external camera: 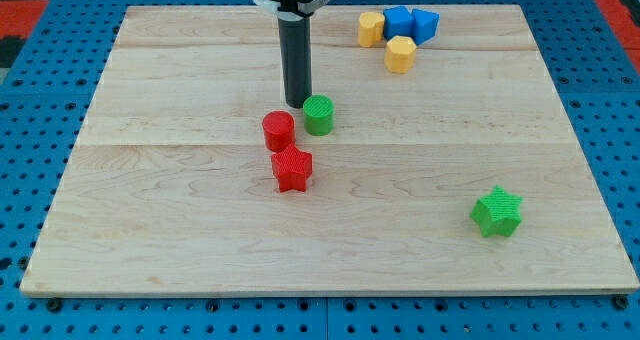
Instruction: Move the green circle into the green star
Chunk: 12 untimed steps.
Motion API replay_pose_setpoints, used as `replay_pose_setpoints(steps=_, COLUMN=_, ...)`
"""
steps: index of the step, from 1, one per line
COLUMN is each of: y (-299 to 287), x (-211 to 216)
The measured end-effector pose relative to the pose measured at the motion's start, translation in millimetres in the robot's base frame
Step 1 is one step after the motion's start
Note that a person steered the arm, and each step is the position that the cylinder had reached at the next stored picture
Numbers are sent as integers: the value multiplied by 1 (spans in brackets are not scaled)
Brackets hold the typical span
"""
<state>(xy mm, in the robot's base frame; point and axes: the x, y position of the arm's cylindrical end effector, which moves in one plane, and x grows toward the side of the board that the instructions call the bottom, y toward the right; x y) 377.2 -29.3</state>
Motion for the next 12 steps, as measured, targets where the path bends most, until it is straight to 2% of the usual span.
replay_pose_setpoints(steps=1, y=12, x=-1)
replay_pose_setpoints(steps=2, y=75, x=52)
replay_pose_setpoints(steps=3, y=116, x=71)
replay_pose_setpoints(steps=4, y=62, x=46)
replay_pose_setpoints(steps=5, y=51, x=97)
replay_pose_setpoints(steps=6, y=104, x=115)
replay_pose_setpoints(steps=7, y=131, x=116)
replay_pose_setpoints(steps=8, y=92, x=107)
replay_pose_setpoints(steps=10, y=174, x=98)
replay_pose_setpoints(steps=12, y=175, x=81)
